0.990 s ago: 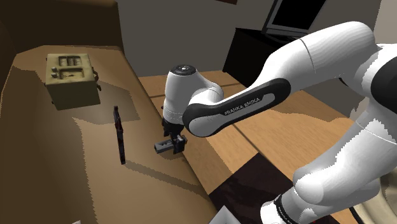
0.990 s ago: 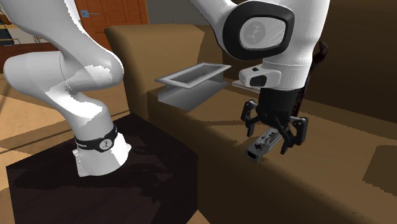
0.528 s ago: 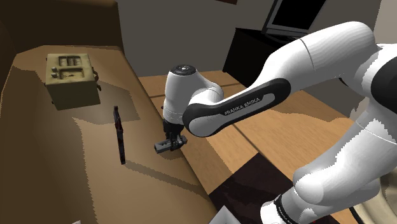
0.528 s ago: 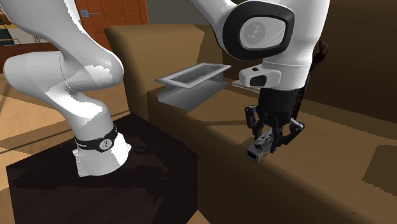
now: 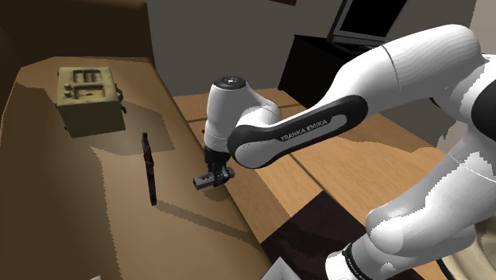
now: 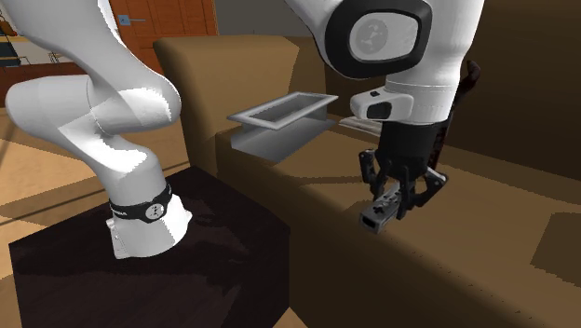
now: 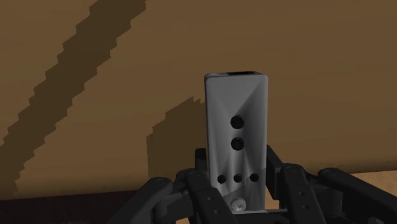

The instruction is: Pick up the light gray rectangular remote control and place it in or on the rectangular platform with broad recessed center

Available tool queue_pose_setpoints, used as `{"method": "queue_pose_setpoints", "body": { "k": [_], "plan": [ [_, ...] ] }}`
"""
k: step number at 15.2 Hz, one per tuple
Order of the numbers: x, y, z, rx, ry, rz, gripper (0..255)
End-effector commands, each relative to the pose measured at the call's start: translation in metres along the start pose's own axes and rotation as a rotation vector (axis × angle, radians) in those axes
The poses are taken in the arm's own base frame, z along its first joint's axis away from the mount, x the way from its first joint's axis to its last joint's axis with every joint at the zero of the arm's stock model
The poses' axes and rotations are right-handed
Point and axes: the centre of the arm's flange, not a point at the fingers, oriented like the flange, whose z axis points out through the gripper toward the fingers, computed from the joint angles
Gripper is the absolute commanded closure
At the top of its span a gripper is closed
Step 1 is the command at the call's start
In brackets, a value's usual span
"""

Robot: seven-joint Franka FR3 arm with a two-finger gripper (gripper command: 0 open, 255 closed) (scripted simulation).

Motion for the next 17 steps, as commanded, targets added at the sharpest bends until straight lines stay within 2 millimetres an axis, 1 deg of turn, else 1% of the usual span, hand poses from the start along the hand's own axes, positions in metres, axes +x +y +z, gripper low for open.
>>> {"method": "queue_pose_setpoints", "body": {
  "k": [1,17],
  "plan": [
    [0.0,-0.001,-0.01,0.0,0.0,0.0,255],
    [0.001,-0.003,-0.094,0.0,0.0,0.0,255]
  ]
}}
